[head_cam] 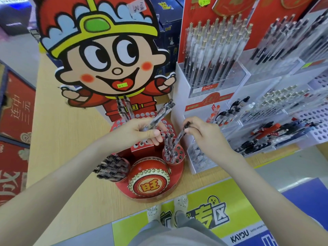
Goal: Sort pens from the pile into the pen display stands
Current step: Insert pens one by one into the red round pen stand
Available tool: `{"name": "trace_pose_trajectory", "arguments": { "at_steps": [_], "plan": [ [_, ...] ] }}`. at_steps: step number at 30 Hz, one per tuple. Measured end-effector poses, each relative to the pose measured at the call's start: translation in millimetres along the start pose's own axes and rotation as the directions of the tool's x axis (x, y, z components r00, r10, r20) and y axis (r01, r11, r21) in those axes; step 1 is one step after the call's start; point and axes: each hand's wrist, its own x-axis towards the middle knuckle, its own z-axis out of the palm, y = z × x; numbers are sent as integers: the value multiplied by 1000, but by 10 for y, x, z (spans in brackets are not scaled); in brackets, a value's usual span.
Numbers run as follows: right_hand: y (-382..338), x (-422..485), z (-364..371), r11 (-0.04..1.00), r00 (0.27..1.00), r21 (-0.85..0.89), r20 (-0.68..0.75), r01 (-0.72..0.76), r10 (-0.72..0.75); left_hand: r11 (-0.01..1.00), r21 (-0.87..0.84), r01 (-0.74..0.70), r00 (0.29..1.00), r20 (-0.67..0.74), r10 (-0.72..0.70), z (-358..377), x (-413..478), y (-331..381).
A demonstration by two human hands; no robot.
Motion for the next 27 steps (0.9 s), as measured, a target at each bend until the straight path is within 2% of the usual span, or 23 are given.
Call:
{"name": "trace_pose_trajectory", "arguments": {
  "at_steps": [9,15,21,27],
  "plan": [
    [7,-5,11,986,994,-140,-45,94,-101,1000,16,-23,1000,-2,23,-50,-41,-4],
    [-27,-12,53,989,995,-120,-54,82,-89,999,30,-18,1000,5,17,-49,-37,-29],
    [-16,3,92,982,995,-173,-48,80,-89,999,32,0,999,41,-2,-17,-17,-26],
    [52,-19,225,992,997,-104,-42,67,-72,996,86,21,999,41,-25,21,1,-32]
  ]
}}
